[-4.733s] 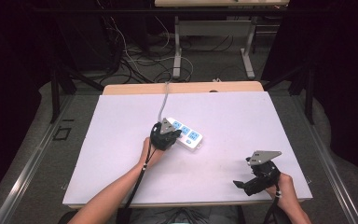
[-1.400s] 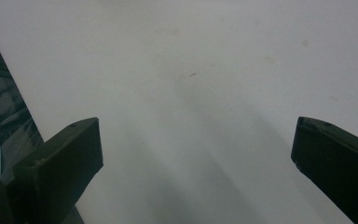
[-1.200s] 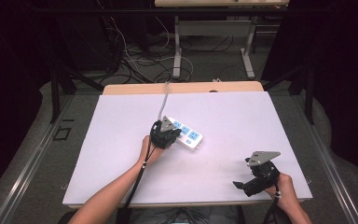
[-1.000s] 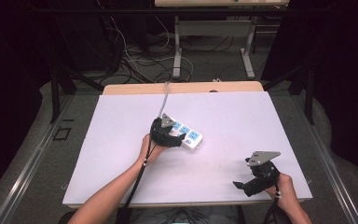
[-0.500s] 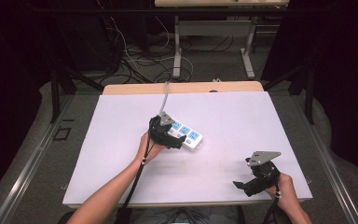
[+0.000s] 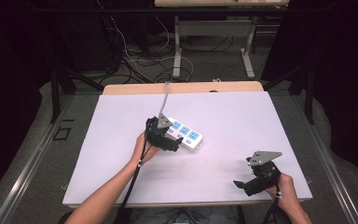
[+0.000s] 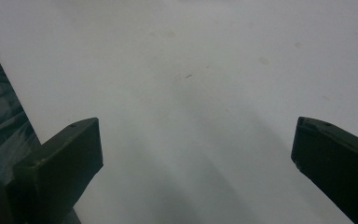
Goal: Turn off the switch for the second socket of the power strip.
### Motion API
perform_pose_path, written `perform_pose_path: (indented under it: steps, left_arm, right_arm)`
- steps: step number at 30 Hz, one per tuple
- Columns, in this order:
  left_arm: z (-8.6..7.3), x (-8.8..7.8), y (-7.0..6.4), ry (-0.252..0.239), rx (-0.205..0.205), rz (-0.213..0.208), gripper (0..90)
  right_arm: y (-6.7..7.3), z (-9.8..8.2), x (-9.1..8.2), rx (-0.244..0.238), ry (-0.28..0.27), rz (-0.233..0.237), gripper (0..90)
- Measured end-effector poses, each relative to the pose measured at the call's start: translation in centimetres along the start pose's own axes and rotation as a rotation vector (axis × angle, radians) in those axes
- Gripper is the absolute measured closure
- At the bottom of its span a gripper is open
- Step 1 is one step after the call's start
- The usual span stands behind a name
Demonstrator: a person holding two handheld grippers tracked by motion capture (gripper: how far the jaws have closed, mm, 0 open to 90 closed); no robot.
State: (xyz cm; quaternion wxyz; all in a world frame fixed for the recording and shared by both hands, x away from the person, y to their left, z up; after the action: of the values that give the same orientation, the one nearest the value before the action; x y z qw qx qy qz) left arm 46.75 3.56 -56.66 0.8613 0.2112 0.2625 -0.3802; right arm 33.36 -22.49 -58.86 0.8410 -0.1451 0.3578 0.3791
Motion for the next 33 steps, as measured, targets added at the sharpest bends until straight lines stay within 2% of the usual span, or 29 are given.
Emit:
perform_pose_path:
  steps: [1, 7, 16, 24, 28, 30, 33]
  left_arm:
    - [-0.1, -0.2, 0.1, 0.006, 0.007, 0.002, 0.0]
    - [-0.6, -1.3, 0.1, 0.009, 0.023, 0.009, 0.0]
    - [-1.7, -3.1, 0.4, 0.009, 0.014, 0.015, 0.0]
    - [-3.1, -5.2, 0.1, 0.021, 0.027, 0.013, 0.0]
    - [-3.9, -6.3, 0.0, 0.023, 0.018, 0.013, 0.0]
    - [-4.2, -6.8, 0.2, 0.027, 0.032, 0.029, 0.0]
    - [-4.7, -7.4, 0.1, 0.032, 0.032, 0.028, 0.0]
  right_arm:
    - [-0.1, 0.1, 0.0, -0.011, -0.005, 0.002, 1.2]
    - [0.0, 0.0, 0.0, 0.001, -0.002, 0.000, 1.2]
    - [-0.1, 0.1, 0.0, -0.006, -0.013, -0.003, 1.2]
    - [0.0, 0.2, 0.1, -0.003, -0.016, 0.000, 1.2]
    - [0.1, 0.1, 0.0, -0.003, -0.001, 0.002, 1.2]
    - [0.1, 0.1, 0.0, -0.001, -0.007, -0.001, 1.2]
    - [0.1, 0.0, -0.1, -0.001, 0.006, 0.003, 1.2]
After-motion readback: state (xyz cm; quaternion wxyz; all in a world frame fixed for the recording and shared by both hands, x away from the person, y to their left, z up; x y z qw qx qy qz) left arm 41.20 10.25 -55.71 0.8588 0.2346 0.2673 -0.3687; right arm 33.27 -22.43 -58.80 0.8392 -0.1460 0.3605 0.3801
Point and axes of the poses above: each handheld gripper's, and its own axes: x roughly forward along the jaws, z roughly out of its top, y roughly to its left, the point moved 9 cm from there along x, roughly forward along the jaws, and after that the axes turned 5 degrees about x, right-handed, at the moved point
